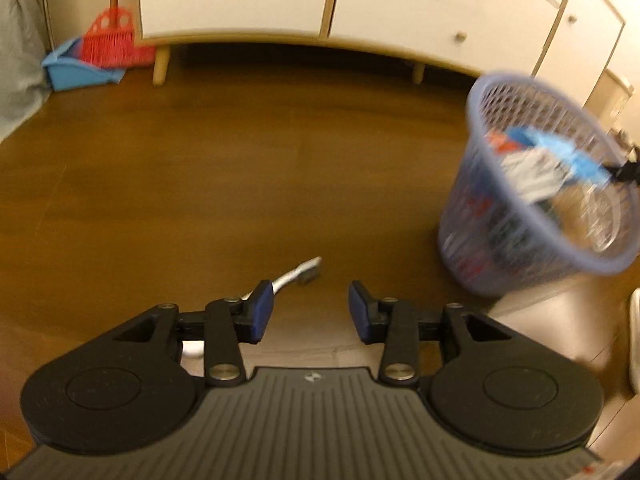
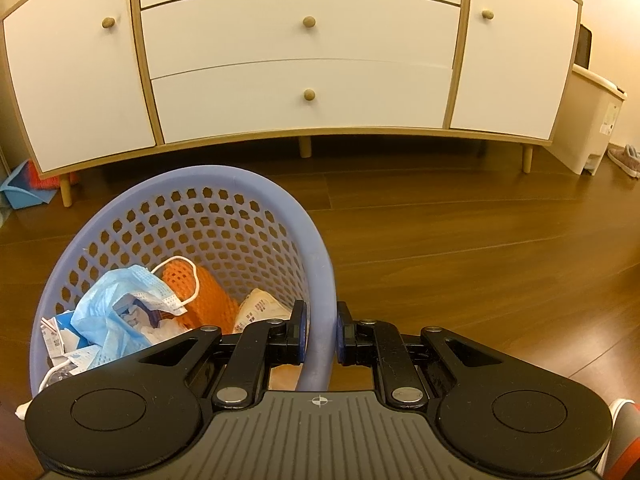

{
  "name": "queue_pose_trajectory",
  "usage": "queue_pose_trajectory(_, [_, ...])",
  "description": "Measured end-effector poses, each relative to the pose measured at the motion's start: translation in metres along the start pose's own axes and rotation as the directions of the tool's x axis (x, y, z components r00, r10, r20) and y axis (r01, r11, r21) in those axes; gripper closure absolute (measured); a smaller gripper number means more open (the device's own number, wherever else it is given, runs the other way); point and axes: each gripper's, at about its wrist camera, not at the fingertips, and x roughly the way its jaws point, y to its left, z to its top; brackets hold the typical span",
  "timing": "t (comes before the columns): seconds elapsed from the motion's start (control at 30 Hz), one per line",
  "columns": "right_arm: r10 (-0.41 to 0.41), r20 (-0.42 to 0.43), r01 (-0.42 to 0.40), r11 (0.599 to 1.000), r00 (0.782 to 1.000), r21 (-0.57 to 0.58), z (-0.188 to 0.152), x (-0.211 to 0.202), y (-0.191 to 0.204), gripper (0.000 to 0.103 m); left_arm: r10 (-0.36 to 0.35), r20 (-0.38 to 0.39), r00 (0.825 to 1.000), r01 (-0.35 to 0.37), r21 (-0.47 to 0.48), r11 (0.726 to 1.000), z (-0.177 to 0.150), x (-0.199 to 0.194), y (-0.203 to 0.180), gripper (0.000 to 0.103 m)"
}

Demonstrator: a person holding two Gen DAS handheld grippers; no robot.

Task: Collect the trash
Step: 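Move the left tool toward the white toothbrush on the floor, then close the left tool on the toothbrush handle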

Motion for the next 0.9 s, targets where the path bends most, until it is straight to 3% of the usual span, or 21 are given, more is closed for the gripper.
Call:
queue_pose_trajectory(0.27, [-0.001,0.003,0.001,1.000,1.000,-0.005,0.000,0.002,0.000,0.093,0.069,-0.070,0.995,-0.066,0.049,0.997,-0.026,0.053,0.027,0.066])
queue_pose_trajectory(0.73, [-0.001,0.005,0.001,1.000,1.000,-0.005,0.000,0.002,-0.001,0.093,0.141,-0.141,0.980,-0.112,0.195,0.974,-0.019,0.134,0.032,0.066])
queue_pose_trajectory(0.9, [-0.003,0.009,0.003,1.000,1.000,0.000,0.001,0.002,-0.001,0.093,0.129,-0.151,0.980,-0.108,0.136,0.985,-0.019,0.134,0.035,0.073])
